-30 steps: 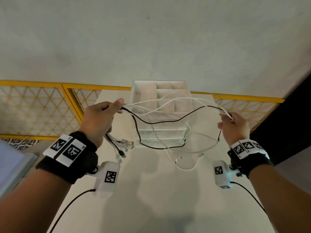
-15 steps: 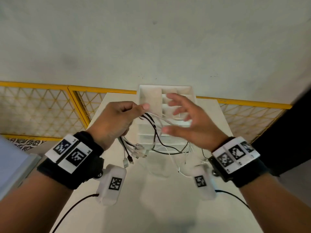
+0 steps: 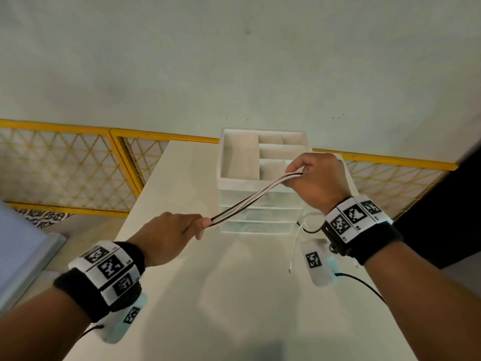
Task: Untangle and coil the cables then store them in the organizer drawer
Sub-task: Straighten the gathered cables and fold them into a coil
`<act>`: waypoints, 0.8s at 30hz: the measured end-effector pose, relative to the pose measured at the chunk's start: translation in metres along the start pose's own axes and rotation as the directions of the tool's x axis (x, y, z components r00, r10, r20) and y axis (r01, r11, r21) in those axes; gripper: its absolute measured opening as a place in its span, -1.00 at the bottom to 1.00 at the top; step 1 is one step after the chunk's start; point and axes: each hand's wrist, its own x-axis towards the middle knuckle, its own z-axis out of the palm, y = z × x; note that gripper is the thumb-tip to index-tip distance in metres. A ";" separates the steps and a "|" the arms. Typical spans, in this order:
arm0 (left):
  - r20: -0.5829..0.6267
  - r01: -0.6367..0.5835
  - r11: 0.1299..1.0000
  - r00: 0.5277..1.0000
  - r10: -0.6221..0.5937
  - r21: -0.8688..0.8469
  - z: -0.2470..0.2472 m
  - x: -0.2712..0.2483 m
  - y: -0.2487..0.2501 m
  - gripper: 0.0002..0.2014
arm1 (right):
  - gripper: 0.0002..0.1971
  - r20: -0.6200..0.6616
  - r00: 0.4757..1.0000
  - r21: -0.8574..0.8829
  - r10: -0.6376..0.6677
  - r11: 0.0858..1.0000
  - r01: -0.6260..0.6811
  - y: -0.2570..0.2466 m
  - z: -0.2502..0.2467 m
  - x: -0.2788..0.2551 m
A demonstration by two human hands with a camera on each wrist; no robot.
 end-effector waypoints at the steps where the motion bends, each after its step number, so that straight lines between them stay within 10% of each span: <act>1: 0.019 0.002 1.000 1.000 -0.002 0.000 0.004 0.001 -0.002 -0.47 | -0.81 -0.016 1.000 0.000 0.007 1.000 -0.007 -0.001 0.000 0.000; 10: 0.409 0.081 0.881 0.902 0.134 -0.466 -0.006 0.005 0.026 -0.02 | -0.75 0.288 0.938 0.114 -0.195 0.979 0.168 -0.028 -0.003 -0.018; 14: 0.221 -0.072 0.752 0.934 0.281 -0.655 -0.024 0.009 0.079 -0.21 | -0.77 0.290 0.916 0.218 -0.278 0.951 0.219 -0.040 0.011 -0.024; 24: -0.203 -0.148 0.612 0.979 -0.022 -0.777 -0.053 0.022 0.115 -0.52 | -0.61 0.084 0.958 0.347 -0.274 0.909 0.230 -0.002 -0.009 -0.033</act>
